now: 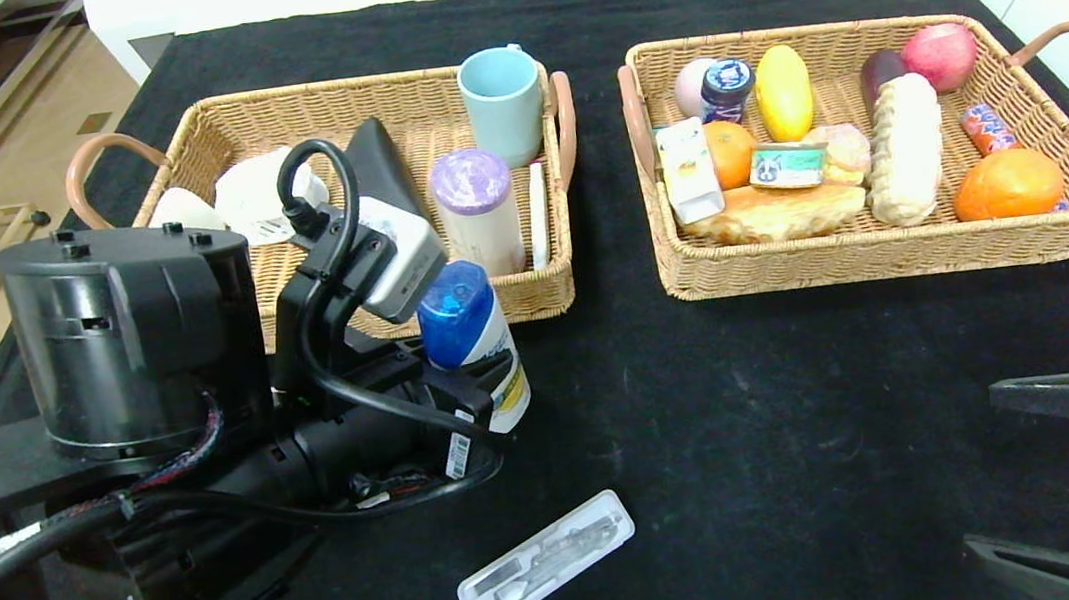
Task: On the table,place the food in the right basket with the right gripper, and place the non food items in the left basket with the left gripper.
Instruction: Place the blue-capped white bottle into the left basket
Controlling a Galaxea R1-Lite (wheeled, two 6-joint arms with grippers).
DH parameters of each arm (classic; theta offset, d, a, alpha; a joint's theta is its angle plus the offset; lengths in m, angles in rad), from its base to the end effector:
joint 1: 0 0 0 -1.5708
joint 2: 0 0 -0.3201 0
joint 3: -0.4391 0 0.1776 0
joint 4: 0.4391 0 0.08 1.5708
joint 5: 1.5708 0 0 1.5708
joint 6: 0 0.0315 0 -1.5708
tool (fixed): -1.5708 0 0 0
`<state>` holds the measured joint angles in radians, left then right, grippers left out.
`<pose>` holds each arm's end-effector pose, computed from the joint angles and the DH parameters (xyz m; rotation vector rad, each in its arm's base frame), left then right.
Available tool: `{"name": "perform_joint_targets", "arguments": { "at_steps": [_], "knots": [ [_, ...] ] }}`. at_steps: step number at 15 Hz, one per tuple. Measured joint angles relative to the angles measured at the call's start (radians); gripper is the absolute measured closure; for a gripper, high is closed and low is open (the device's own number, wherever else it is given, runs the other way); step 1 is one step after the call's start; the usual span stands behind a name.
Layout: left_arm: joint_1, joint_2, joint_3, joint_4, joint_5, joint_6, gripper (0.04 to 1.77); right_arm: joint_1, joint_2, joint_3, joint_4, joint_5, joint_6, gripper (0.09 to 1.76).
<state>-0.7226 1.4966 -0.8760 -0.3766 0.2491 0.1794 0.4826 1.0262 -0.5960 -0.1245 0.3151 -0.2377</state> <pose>0.1988 -0.1649 0.2605 0.2903 0.1752 -0.4902 0.0988 0.0628 0.2423 -0.2494 0.2174 0.8251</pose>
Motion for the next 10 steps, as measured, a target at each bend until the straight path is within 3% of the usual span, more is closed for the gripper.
{"name": "perform_joint_targets", "arguments": {
  "at_steps": [10],
  "knots": [
    [-0.003,-0.118,0.009,0.020,-0.055,0.013,1.24,0.005,0.007,0.008,0.000,-0.001,-0.001,0.14]
  ]
}}
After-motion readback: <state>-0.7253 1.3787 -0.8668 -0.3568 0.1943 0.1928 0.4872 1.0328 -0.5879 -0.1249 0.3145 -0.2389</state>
